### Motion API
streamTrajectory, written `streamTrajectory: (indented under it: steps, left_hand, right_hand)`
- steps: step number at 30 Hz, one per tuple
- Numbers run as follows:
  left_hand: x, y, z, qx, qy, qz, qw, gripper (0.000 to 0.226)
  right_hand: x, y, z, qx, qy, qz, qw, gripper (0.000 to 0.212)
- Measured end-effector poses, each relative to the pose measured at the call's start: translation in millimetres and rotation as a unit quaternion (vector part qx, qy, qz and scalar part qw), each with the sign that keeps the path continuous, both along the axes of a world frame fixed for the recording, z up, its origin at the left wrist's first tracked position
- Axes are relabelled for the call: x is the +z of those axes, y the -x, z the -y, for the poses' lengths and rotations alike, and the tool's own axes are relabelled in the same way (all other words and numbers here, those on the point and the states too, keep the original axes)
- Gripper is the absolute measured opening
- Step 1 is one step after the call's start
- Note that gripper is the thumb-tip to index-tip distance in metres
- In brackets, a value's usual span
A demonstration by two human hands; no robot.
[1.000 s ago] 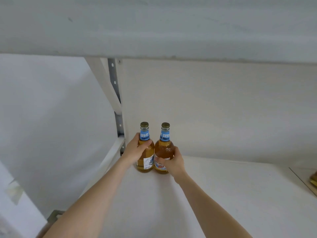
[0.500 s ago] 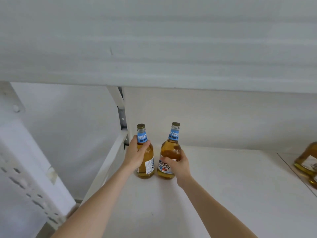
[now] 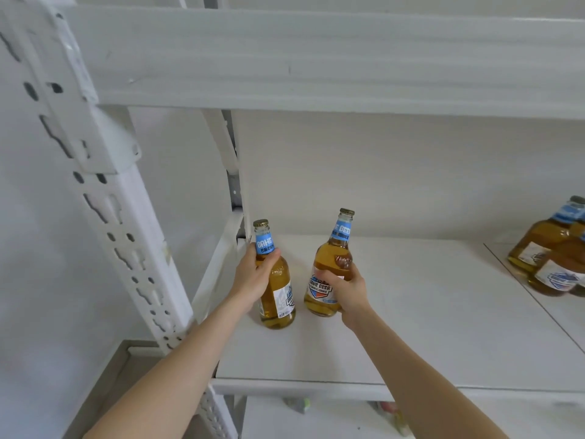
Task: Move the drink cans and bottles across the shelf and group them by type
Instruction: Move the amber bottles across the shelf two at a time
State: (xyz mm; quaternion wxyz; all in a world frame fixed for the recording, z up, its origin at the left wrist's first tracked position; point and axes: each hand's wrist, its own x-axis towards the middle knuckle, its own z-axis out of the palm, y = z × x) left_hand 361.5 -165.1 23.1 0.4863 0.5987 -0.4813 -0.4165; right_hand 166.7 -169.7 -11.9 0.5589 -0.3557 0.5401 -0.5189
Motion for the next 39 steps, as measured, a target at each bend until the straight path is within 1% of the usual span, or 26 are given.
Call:
streamTrajectory:
  steps: [4,9,13,17,24,35,39]
  left_hand:
    - [1,0,-21,-0.029,0.008,0.007,1.000,0.037]
    - [8,12,-42,-0.059,0.022,0.011,0.998,0.032]
    - [13,31,-57,-0.079,0.034,0.009,0.996,0.030]
    - [20,56,-72,-0.091,0.046,0.020,0.995,0.033]
    - [28,117,-99,-0.084,0.056,0.037,0.994,0.033]
    - [35,245,-135,-0.088,0.062,0.037,0.994,0.039]
    - [38,285,-129,-0.100,0.062,0.045,0.992,0.036]
  right_hand:
    - [0,5,-25,-0.018,0.002,-0.008,1.000,0.055]
    - [5,20,-53,-0.032,0.019,-0.015,0.999,0.046]
    - [6,42,-73,-0.045,0.022,-0.023,0.998,0.050]
    - [12,68,-87,-0.050,0.033,-0.035,0.998,0.048]
    - [21,128,-111,-0.035,0.046,-0.059,0.997,0.053]
    - [36,257,-151,-0.028,0.056,-0.087,0.994,0.053]
    - [36,298,-150,-0.041,0.057,-0.086,0.994,0.047]
